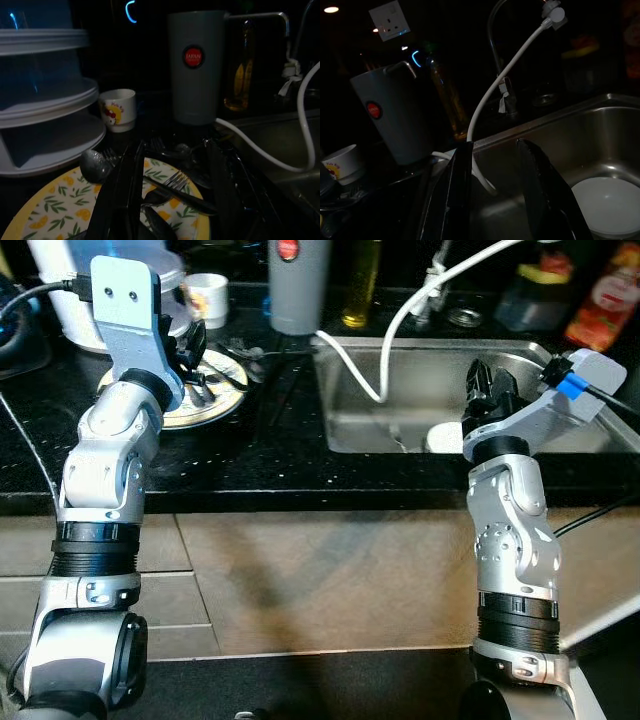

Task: Kitchen organization

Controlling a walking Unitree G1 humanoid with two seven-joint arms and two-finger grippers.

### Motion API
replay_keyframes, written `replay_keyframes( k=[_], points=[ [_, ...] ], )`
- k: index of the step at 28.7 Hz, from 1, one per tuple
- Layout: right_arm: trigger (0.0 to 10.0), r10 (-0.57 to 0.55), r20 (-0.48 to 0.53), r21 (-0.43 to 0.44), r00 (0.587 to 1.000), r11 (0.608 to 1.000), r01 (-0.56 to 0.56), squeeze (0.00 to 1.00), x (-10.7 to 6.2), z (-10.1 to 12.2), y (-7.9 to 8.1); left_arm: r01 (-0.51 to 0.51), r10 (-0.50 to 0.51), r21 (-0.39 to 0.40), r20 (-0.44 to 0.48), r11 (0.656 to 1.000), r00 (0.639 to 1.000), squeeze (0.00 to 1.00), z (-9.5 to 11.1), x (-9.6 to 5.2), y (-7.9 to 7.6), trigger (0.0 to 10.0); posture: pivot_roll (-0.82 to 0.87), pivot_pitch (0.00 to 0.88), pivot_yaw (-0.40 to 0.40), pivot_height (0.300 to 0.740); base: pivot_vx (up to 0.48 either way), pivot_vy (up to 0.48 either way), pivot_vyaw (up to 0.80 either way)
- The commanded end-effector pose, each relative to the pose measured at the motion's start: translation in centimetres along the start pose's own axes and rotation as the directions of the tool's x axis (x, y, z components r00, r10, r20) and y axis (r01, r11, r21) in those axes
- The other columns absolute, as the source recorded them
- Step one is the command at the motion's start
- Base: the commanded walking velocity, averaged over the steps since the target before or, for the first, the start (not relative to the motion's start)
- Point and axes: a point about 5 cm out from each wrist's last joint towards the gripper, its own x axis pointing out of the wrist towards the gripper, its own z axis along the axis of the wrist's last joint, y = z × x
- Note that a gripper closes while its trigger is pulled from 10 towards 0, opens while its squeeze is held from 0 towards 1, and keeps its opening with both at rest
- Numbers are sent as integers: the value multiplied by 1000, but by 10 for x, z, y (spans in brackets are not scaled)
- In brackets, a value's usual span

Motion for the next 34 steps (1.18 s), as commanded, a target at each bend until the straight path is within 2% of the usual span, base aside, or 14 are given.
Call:
replay_keyframes(
  k=[1, 5, 8, 34],
  points=[
    [10000, 7, -22, -4, 1000, 1000, -7, 0, -1, -4, 1, -20, 20, -1, -26, 1000, 999, 0, -2, 2, 2, 10000, 154, 98, -16, 740, 0, 0, 0],
    [10000, 65, -2, -16, 998, 998, -65, 0, -1, 1, 10, -28, 29, 3, -24, 1000, 999, 0, 0, 3, 4, 10000, 154, 97, -17, 740, 0, 0, 0],
    [10000, 112, 20, -25, 993, 993, -112, 0, -2, 5, 19, -9, 9, 52, 7, 999, 1000, 0, 6, 3, 2, 10000, 155, 91, -19, 740, 480, 0, 0],
    [10000, 106, 17, -28, 994, 994, -106, 0, -3, 3, 16, 40, -47, 84, 84, 996, 995, 0, 18, 1, -9, 10000, 152, 90, -17, 740, 468, 0, 0]
  ],
)
